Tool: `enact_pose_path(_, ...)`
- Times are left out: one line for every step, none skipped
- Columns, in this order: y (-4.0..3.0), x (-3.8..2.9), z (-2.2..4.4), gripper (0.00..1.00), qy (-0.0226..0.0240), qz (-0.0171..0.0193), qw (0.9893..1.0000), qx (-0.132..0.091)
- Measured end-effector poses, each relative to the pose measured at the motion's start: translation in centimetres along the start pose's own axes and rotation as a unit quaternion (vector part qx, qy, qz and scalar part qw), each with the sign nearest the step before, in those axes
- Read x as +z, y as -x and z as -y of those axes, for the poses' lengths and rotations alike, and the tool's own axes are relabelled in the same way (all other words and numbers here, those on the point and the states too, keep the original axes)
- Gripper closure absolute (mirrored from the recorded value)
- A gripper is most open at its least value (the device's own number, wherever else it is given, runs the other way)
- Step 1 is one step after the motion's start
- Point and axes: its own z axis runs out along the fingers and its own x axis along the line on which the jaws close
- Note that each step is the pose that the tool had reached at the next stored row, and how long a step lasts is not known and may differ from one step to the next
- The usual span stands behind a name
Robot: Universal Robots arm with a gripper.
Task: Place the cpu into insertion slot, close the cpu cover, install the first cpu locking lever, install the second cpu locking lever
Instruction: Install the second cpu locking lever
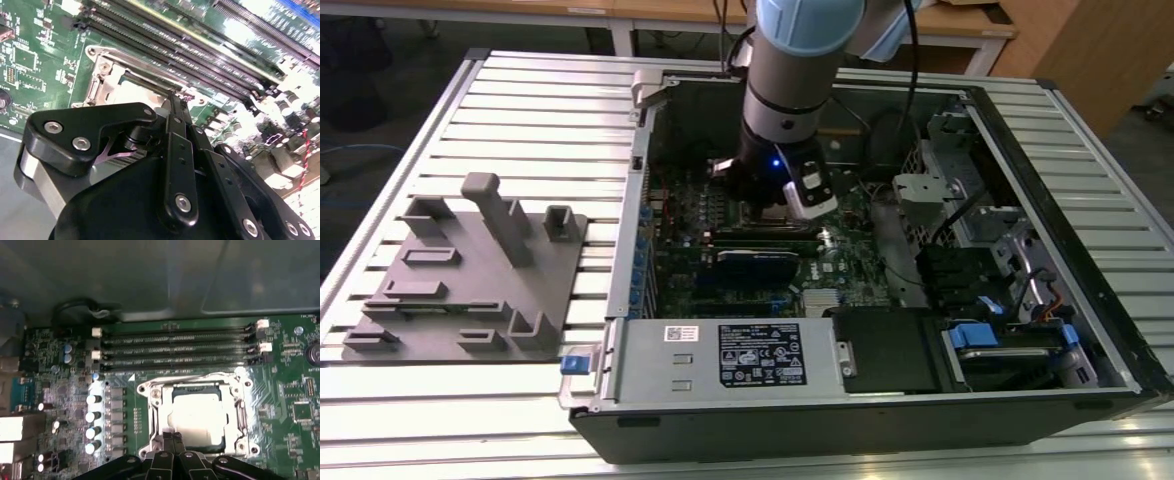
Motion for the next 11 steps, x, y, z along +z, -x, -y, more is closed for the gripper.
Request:
enact_pose_path(0.07,0.04,-0.24,0.90,-0.0010,-0.0008,1.0000,0.000)
enact_pose_path(0.14,0.07,-0.49,0.90,-0.0017,-0.0016,1.0000,0.000)
enact_pose_path(0.24,0.10,-0.70,0.90,-0.0022,-0.0024,1.0000,0.000)
enact_pose_path(0.36,0.14,-0.85,0.90,-0.0026,-0.0027,1.0000,0.000)
enact_pose_path(0.51,0.19,-0.98,0.90,-0.0027,-0.0029,1.0000,0.001)
enact_pose_path(0.65,0.22,-1.11,0.90,-0.0030,-0.0030,1.0000,0.001)
enact_pose_path(0.79,0.26,-1.24,0.90,-0.0036,-0.0030,1.0000,0.001)
enact_pose_path(0.96,0.29,-1.36,0.90,-0.0043,-0.0029,1.0000,0.001)
enact_pose_path(1.17,0.33,-1.49,0.90,-0.0048,-0.0030,1.0000,0.001)
enact_pose_path(1.34,0.37,-1.58,0.90,-0.0050,-0.0029,1.0000,0.001)
enact_pose_path(1.48,0.39,-1.65,0.90,-0.0050,-0.0029,1.0000,0.001)
